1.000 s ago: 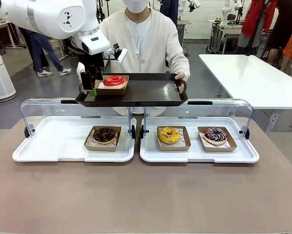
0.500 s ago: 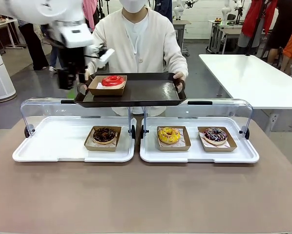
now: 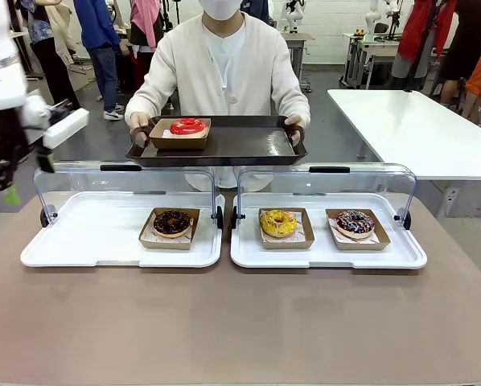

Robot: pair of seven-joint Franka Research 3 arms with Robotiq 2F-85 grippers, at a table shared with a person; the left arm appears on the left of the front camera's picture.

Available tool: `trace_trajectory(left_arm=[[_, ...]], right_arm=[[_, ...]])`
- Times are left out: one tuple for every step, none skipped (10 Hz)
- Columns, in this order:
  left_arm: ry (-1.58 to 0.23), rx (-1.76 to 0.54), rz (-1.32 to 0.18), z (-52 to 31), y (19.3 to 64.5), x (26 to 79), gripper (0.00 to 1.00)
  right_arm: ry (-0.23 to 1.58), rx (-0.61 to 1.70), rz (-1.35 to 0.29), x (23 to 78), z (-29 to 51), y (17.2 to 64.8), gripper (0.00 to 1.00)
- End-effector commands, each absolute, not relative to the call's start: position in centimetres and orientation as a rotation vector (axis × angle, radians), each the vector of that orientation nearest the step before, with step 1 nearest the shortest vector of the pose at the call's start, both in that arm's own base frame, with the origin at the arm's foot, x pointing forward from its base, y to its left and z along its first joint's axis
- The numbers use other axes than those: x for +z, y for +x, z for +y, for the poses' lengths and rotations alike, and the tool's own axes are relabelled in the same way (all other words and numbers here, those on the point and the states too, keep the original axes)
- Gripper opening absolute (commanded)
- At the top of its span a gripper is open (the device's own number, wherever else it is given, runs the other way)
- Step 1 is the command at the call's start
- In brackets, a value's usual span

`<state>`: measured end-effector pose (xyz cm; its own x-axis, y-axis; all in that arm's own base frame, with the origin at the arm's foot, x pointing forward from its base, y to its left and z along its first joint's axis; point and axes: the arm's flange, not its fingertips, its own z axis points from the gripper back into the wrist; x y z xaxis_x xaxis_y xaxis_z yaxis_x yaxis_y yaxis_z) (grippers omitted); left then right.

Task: Provide the desired donut to the person.
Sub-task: Place the picked Paper togo box onto the Handle tray extended by the person.

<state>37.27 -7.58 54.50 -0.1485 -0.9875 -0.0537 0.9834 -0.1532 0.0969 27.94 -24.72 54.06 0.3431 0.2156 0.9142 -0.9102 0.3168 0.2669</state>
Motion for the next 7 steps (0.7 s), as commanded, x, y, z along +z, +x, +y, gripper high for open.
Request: trace_trajectory(left_arm=[[0.096,-1.721,-0.098,-5.5,36.9,53.1,1.00],[0.084,-1.705,-0.110,-4.5,36.5,52.6,1.00],[0.118,-1.687,-0.065,-3.8,36.5,51.8,1.00],[0.087,-1.696,-0.070,-4.8,36.7,52.7,1.00],[0.087,-1.696,-0.070,-4.8,36.7,52.7,1.00],[0.087,-1.696,-0.070,-4.8,36.7,52.7,1.00],[0.087,-1.696,-0.070,-4.8,36.7,52.7,1.00]], right_arm=[[0.951,0.905,-0.937,54.1,-24.8,28.0,1.00],[0.951,0.905,-0.937,54.1,-24.8,28.0,1.00],[0.951,0.905,-0.937,54.1,-24.8,28.0,1.00],[0.951,0.905,-0.937,54.1,-24.8,28.0,1.00],[0.951,0.905,-0.937,54.1,-24.8,28.0,1.00],[0.951,0.905,-0.937,54.1,-24.8,28.0,1.00],[0.951,0.905,-0.937,54.1,-24.8,28.0,1.00]])
